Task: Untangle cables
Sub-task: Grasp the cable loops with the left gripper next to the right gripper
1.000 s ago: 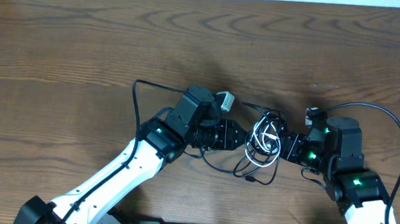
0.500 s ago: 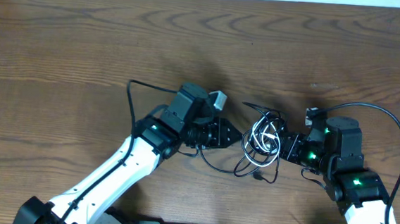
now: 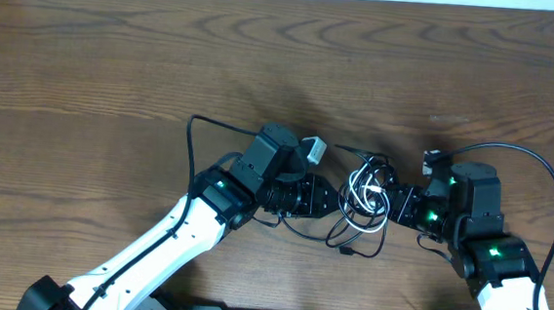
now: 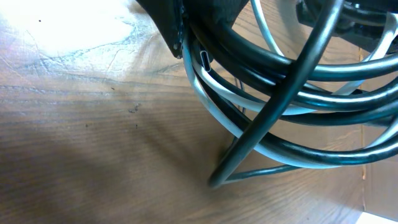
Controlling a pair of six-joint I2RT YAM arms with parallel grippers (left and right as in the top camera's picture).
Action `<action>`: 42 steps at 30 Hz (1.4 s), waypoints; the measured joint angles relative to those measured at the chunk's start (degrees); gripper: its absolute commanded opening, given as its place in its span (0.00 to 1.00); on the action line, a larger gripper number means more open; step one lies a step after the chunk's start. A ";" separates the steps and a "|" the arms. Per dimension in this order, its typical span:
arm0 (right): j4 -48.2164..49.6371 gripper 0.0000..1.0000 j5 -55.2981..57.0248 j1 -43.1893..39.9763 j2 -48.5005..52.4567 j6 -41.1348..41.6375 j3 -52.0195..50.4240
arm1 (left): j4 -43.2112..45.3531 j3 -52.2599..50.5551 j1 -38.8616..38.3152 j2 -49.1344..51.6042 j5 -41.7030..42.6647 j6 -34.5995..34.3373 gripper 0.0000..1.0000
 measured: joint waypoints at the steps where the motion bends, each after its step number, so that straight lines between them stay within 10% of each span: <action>1: -0.20 0.01 0.02 0.00 0.00 -0.02 0.00 | -0.02 0.00 -0.02 -0.13 0.22 0.00 0.32; 42: -2.12 0.01 0.04 0.00 0.04 0.00 0.00 | -9.16 -0.13 -0.28 -6.03 -11.69 -1.42 0.33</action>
